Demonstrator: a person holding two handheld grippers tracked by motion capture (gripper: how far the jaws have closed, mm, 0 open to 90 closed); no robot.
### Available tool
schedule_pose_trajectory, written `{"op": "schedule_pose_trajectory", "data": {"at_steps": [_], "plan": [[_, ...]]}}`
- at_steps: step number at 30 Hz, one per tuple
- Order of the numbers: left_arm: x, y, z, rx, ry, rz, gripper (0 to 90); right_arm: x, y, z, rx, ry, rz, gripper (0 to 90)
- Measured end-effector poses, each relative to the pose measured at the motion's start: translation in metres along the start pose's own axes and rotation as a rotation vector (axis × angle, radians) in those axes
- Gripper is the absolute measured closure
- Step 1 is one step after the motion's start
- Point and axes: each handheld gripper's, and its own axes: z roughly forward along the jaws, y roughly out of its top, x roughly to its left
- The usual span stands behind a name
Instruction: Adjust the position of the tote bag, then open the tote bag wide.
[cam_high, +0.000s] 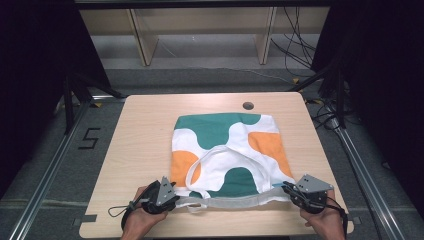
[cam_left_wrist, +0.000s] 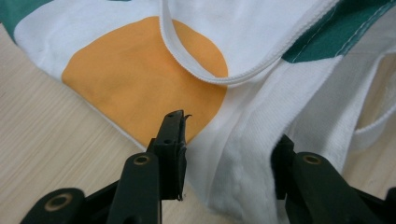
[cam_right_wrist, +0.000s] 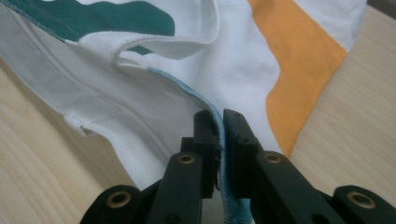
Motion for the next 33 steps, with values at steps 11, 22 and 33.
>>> {"op": "schedule_pose_trajectory", "data": {"at_steps": [11,22,33], "plan": [[-0.001,0.007,-0.005,-0.010,-0.027,0.005,83.3,-0.004,-0.001,-0.004,-0.043,0.003,0.019,86.5],[0.002,0.012,-0.021,-0.085,0.012,0.022,84.4,-0.003,0.001,-0.009,-0.072,-0.003,0.030,87.0],[0.011,0.023,-0.033,-0.185,0.021,-0.022,85.2,-0.013,0.016,-0.020,-0.152,0.007,0.056,87.8]]}}
